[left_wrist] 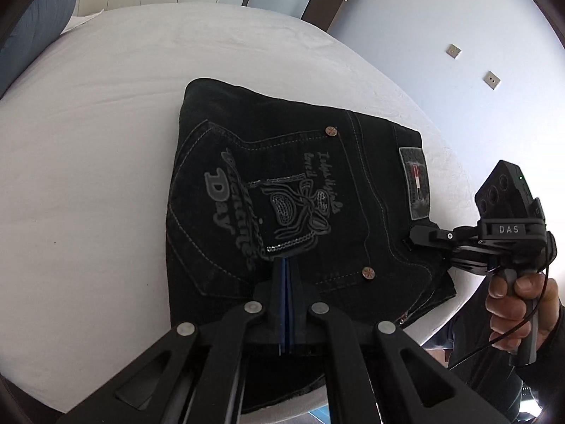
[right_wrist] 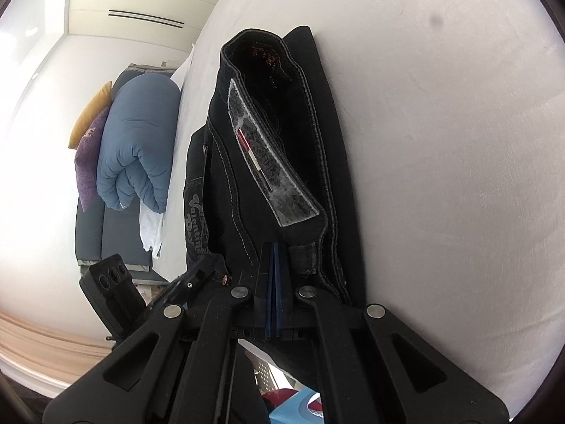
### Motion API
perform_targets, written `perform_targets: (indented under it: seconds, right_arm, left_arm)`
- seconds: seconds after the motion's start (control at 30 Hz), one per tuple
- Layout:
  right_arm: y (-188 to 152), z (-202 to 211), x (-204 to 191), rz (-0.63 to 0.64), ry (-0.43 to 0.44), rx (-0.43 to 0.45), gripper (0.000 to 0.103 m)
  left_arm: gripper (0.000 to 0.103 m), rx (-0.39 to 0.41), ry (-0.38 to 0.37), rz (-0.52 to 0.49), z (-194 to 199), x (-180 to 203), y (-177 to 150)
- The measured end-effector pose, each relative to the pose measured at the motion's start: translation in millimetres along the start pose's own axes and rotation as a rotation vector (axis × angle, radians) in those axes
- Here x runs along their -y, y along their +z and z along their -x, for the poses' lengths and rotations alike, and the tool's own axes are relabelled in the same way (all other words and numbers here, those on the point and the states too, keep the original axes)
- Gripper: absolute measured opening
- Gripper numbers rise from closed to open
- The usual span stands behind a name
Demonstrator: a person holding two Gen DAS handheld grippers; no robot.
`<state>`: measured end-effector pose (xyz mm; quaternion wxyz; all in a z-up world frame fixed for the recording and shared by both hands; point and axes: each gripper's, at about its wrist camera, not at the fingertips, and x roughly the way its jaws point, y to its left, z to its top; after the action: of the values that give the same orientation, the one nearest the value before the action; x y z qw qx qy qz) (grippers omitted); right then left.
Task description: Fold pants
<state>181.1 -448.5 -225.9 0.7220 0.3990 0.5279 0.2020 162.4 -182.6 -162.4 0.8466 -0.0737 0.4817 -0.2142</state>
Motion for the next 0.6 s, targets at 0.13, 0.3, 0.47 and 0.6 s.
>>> perform_targets:
  seconds: [0.13,0.3,0.47,0.6]
  right_arm:
    - [-5,15,-33,0.102,0.005,0.01,0.007]
    - [-17,6,3,0.042,0.057,-0.024,0.0]
    - [-20,20,-7,0.058,0.058,-0.024,0.005]
    - [-12,39,-46,0.155,0.115,0.018,0.005]
  left_arm:
    - [0.002,-0.007,-0.002,0.01,0,-4,-3]
    - [0.002,-0.014,0.033,-0.026,-7,1,0]
    - [0.002,-0.022,0.039,-0.014,-9,2,5]
    - [0.002,-0.026,0.048,-0.017,-11,5,8]
